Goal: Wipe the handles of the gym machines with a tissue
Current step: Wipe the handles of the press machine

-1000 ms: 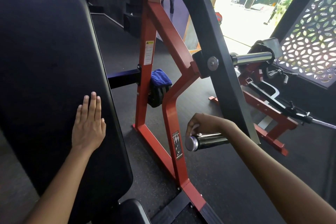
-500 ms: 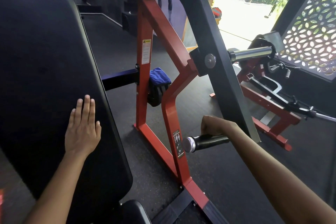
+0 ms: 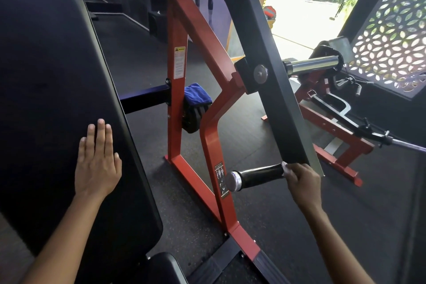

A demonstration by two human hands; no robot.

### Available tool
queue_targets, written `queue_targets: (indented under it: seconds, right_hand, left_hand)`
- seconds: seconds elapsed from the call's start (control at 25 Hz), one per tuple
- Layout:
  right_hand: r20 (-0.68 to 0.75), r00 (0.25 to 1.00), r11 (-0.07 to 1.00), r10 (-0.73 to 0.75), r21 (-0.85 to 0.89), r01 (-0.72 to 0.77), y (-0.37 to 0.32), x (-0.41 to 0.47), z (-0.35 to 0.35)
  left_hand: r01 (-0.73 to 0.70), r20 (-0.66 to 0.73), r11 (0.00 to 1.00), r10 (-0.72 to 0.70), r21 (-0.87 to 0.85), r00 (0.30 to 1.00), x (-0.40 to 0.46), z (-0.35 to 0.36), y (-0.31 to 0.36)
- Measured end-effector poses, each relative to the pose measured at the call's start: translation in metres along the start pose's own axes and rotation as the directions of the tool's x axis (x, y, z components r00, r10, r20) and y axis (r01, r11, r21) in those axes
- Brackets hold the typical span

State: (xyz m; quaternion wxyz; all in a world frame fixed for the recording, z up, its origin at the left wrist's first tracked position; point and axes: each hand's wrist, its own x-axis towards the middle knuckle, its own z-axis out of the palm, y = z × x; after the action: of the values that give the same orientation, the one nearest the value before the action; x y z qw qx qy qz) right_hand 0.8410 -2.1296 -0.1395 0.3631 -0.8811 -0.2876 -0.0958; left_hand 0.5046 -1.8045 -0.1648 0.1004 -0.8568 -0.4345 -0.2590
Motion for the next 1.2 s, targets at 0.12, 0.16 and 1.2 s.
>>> queue_targets:
  seconds: [0.12,0.16,1.2]
  right_hand:
    - [-0.082,0.974,0.973,0.212,0.109,-0.202,0.004,-0.024,0.022]
    - [-0.095,0.955,0.95,0.28,0.17,-0.261,-0.002,-0.026,0.027]
    - [-0.157,0.763,0.736,0.627,0.439,-0.515,-0.03,-0.031,0.038]
  left_hand:
    - [-0.02,0.013,1.0,0.02,0.005,1.0,0.001,-0.003,-0.001]
    - [-0.024,0.019,1.0,0.024,0.009,1.0,0.0,-0.003,-0.002]
    - [-0.001,0.022,1.0,0.001,-0.007,1.0,0.0,-0.003,0.003]
